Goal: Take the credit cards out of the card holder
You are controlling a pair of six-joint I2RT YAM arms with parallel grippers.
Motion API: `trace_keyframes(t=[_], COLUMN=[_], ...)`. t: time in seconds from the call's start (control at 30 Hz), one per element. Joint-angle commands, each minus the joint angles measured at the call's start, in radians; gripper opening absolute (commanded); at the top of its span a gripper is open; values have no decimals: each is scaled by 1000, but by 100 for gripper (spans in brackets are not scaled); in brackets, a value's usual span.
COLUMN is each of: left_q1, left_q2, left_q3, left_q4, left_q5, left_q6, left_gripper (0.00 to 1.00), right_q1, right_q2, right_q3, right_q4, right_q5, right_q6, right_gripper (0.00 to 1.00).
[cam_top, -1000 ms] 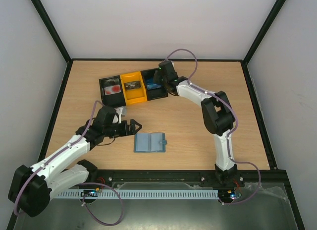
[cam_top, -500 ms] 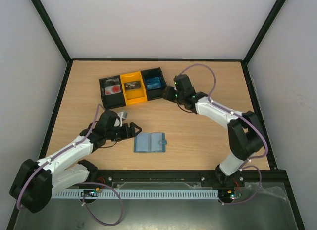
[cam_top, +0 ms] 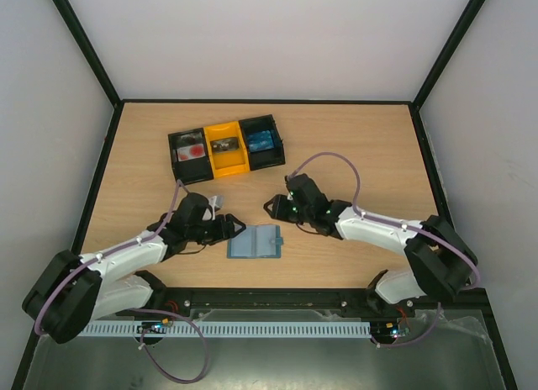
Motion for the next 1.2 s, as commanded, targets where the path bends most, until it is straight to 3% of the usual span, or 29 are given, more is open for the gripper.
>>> trace_keyframes(t=[0.0,0.2,0.57,0.67,0.97,1.07,1.17], left_q1=[-19,-23,-42,-51,-95,-105,-110], left_q2=[14,50,163,177,174,155,134], left_q3=[-12,-40,-70,-72,-49,-51,-52], left_q4=[53,67,165,215,278,291,289], left_q5=[-16,-41,-27,-3,58,61,50], left_q6=[-21,-21,-34,-57,-121,-141,-144], left_gripper=[66,68,61,52,42,31,13], right_q1=[71,153,220,227,238,238,238], right_q2=[-21,56,146,155,120,112,115], right_q3=[-73,-131,-289,-323,-390,-412,-427], right_q4=[119,190,327,389,460,495,517], right_q5=[12,31,94,96,138,141,151], right_q6=[99,126,183,211,253,273,280], right_gripper=[29,26,17,16,12,12,12])
